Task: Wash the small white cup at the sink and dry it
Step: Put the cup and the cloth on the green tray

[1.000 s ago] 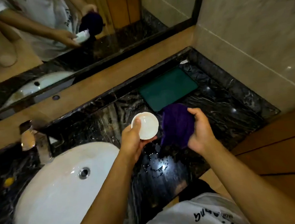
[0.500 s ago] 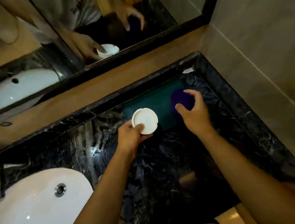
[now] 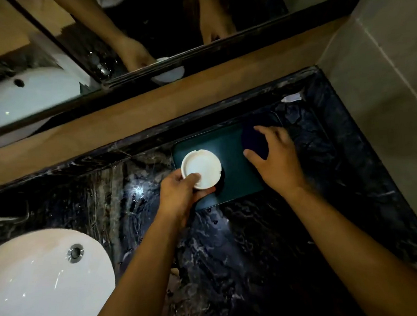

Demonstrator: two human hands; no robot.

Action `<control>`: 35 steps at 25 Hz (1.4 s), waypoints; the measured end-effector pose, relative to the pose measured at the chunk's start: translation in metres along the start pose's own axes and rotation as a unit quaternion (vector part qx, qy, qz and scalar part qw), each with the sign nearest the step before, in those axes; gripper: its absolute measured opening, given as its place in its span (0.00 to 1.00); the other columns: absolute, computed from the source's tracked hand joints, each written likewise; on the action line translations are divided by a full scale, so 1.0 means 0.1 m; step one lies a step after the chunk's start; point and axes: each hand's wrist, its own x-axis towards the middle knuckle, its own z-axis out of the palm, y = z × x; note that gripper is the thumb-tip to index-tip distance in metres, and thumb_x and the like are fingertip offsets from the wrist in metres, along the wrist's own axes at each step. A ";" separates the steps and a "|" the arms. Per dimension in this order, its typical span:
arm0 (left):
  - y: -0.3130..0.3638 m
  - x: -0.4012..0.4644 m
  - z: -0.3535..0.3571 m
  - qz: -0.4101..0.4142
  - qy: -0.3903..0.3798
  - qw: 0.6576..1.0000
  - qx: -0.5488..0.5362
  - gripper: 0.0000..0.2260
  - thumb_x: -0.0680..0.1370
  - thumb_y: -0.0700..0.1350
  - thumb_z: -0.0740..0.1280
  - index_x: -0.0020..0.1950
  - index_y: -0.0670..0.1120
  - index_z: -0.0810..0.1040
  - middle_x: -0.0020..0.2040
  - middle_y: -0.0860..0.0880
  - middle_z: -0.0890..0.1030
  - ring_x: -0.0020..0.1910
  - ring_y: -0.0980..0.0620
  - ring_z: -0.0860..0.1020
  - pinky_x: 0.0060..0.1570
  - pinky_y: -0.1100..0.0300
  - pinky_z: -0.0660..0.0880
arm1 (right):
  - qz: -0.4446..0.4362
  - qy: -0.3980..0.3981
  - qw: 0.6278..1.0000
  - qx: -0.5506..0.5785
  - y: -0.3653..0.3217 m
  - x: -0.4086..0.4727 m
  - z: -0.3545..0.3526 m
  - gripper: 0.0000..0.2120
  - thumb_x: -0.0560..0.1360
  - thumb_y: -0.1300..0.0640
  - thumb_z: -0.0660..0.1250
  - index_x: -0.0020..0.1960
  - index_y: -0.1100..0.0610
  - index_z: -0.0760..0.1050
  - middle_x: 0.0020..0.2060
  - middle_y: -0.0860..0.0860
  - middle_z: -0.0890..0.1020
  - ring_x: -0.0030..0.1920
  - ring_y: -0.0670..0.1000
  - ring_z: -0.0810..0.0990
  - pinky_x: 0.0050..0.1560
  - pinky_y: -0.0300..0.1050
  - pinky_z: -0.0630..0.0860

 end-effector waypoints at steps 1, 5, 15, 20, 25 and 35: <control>0.00 0.01 0.01 -0.004 0.001 1.000 -0.002 0.11 0.79 0.32 0.67 0.61 0.32 0.75 0.55 0.38 0.81 0.50 0.40 0.83 0.36 0.53 0.84 | -0.014 0.041 0.998 -0.045 -0.03 -0.03 -0.02 0.26 0.76 0.46 0.72 0.71 0.52 0.73 0.70 0.58 0.69 0.69 0.60 0.67 0.68 0.55 0.71; 0.04 -0.03 0.06 0.009 -0.023 1.000 -0.018 0.09 0.78 0.32 0.66 0.58 0.33 0.78 0.54 0.36 0.83 0.48 0.40 0.84 0.39 0.51 0.85 | -0.064 0.079 0.995 0.007 -0.32 -0.18 0.05 0.17 0.76 0.44 0.67 0.60 0.51 0.80 0.51 0.51 0.77 0.49 0.46 0.75 0.52 0.41 0.74; 0.02 0.02 0.02 0.067 -0.017 0.991 0.117 0.09 0.80 0.40 0.60 0.51 0.40 0.80 0.48 0.37 0.84 0.40 0.42 0.84 0.31 0.54 0.81 | 0.092 -0.113 0.973 0.178 -0.53 -0.18 0.44 0.10 0.74 0.64 0.70 0.52 0.53 0.79 0.40 0.45 0.84 0.24 0.49 0.83 0.27 0.40 0.80; -0.03 0.10 -0.07 0.270 0.105 0.863 0.415 0.10 0.75 0.44 0.70 0.55 0.42 0.78 0.48 0.46 0.80 0.43 0.48 0.77 0.40 0.57 0.70 | 0.068 -0.071 0.987 0.127 -0.50 -0.15 0.50 0.10 0.71 0.63 0.72 0.51 0.53 0.80 0.43 0.48 0.83 0.23 0.49 0.82 0.25 0.45 0.80; -0.04 0.12 -0.05 0.294 0.141 0.839 0.436 0.04 0.75 0.43 0.71 0.47 0.42 0.79 0.42 0.45 0.83 0.38 0.48 0.78 0.36 0.58 0.68 | 0.032 -0.058 0.995 0.069 -0.45 -0.13 0.58 0.10 0.71 0.61 0.71 0.52 0.53 0.80 0.46 0.51 0.83 0.36 0.56 0.84 0.37 0.55 0.83; -0.01 0.18 -0.02 0.251 0.140 0.877 0.386 0.05 0.74 0.42 0.72 0.46 0.43 0.79 0.38 0.50 0.79 0.37 0.50 0.75 0.33 0.58 0.67 | 0.037 -0.038 0.997 0.063 -0.40 -0.16 0.66 0.10 0.77 0.61 0.68 0.57 0.55 0.80 0.52 0.52 0.78 0.42 0.56 0.83 0.42 0.56 0.84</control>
